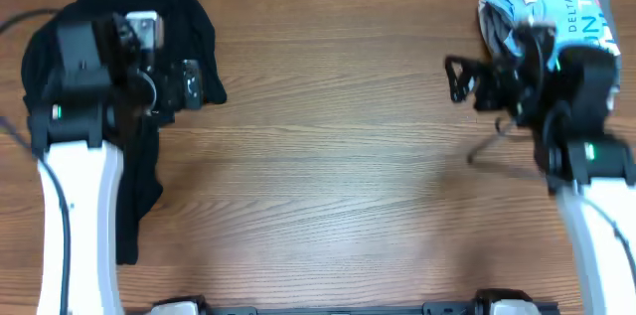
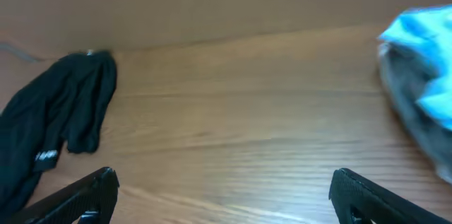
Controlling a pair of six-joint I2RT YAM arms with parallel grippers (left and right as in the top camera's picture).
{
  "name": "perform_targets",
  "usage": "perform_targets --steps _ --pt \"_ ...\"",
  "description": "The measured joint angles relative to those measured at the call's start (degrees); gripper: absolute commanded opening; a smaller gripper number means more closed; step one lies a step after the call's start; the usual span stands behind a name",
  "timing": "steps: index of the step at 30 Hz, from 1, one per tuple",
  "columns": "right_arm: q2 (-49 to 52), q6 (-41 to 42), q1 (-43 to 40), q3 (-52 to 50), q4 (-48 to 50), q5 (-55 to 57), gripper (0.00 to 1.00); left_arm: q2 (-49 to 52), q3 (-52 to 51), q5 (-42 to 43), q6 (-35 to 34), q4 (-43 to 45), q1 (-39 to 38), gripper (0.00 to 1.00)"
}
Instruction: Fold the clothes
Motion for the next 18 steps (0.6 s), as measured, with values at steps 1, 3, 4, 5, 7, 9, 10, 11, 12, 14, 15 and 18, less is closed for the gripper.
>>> perform_targets --steps 1,3,4,5,7,9,10,11,12,14,15,18 --pt "4.1 0.0 0.0 1.9 -0.3 -1.6 1.0 4.2 2.5 0.1 2.0 -0.3 0.1 1.0" --pt "7.6 0.1 0.0 3.2 1.0 -3.5 1.0 7.0 2.6 0.1 4.5 0.0 0.2 1.0" --pt "10.5 0.1 0.0 3.9 3.0 -5.2 1.0 9.0 3.0 0.1 6.1 0.9 0.2 1.0" --pt "12.3 0.1 0.0 4.1 3.9 -6.5 1.0 11.3 3.3 0.1 7.6 1.7 0.2 1.0" --pt "15.0 0.1 0.0 4.1 4.2 -8.9 0.96 16.7 3.3 -0.4 10.3 2.4 0.2 1.0" --pt "16.0 0.2 0.0 4.1 4.1 -10.0 0.9 20.3 3.3 -2.0 10.7 3.2 0.2 0.9" --pt "16.3 0.1 0.0 4.1 3.9 -10.4 0.89 22.1 3.3 -3.3 10.6 3.8 0.2 0.86" --pt "16.4 0.2 0.0 4.1 3.9 -10.6 0.86 23.5 3.3 -4.5 10.2 4.2 0.3 0.8" --pt "16.6 0.2 0.0 4.1 3.8 -11.0 0.85 25.5 3.3 -6.9 9.2 5.0 0.3 0.76" --pt "16.6 0.2 0.0 4.1 3.7 -11.3 0.84 28.5 3.3 -10.3 7.6 5.7 0.7 0.66" --pt "16.6 0.1 0.0 4.1 3.7 -11.5 0.84 30.1 3.3 -12.0 6.6 6.4 1.0 0.56" --pt "16.6 0.1 0.0 4.1 3.5 -11.5 0.84 33.3 3.3 -14.9 4.7 7.0 1.6 0.47"
